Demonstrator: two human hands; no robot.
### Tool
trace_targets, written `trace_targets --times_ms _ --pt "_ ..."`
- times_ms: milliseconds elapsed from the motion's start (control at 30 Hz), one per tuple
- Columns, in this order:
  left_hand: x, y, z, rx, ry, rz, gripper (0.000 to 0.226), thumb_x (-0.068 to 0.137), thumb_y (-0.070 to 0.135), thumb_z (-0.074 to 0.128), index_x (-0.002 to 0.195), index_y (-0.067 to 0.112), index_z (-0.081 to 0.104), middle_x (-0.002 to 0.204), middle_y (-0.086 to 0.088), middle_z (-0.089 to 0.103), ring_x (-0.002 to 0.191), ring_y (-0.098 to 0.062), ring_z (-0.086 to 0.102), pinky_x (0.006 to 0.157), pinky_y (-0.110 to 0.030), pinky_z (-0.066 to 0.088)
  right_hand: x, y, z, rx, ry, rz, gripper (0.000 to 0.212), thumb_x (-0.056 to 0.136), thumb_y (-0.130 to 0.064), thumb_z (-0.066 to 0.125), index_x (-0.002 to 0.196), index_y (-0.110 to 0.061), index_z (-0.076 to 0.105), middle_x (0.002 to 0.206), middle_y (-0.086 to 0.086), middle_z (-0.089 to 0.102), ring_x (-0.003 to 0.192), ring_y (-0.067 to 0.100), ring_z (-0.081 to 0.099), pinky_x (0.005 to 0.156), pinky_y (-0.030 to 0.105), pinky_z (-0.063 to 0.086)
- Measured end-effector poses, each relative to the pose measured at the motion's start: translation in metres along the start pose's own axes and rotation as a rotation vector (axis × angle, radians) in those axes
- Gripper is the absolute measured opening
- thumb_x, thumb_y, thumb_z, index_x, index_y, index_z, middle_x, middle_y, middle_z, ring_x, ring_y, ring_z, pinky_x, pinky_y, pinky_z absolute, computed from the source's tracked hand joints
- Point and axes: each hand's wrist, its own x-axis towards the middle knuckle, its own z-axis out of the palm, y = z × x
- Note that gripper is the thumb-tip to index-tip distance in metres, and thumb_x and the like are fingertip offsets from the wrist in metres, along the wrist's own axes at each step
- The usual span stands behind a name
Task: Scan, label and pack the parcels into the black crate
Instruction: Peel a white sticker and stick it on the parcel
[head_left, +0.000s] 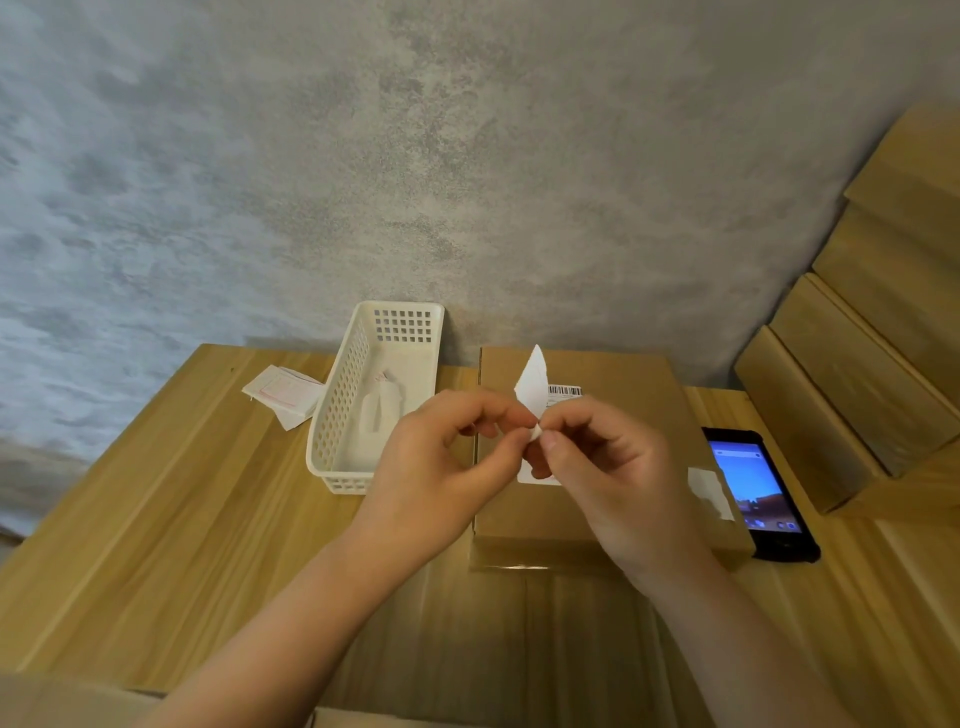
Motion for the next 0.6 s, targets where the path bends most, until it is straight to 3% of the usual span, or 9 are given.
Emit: trace_targets --times_ms 367,600 --pt "0.0038 0.0012 -0.0039 -0.051 0.000 0.028 0.011 0.082 0.034 0.066 0.088 0.029 0.073 0.085 0.012 0.072 0.092 -0.019 0.067 0.083 -0.026 0.050 0.0016 -0.0040 -0.0023 -0.001 0.008 -0.017 0.014 0.085 -0.027 0.059 0.089 -0.022 0.071 0.081 0.000 0.070 0.078 0.023 0.068 0.070 0.029 0.058" --pt "0.0027 0.0023 -0.0046 -0.040 -0.004 0.033 0.012 0.080 0.037 0.066 0.089 0.032 0.073 0.087 0.014 0.072 0.093 -0.017 0.065 0.082 -0.020 0.047 0.0027 -0.0036 -0.0041 -0.046 -0.012 -0.042 0.012 0.087 -0.026 0.060 0.090 -0.021 0.070 0.082 -0.001 0.069 0.079 0.023 0.067 0.070 0.032 0.059"
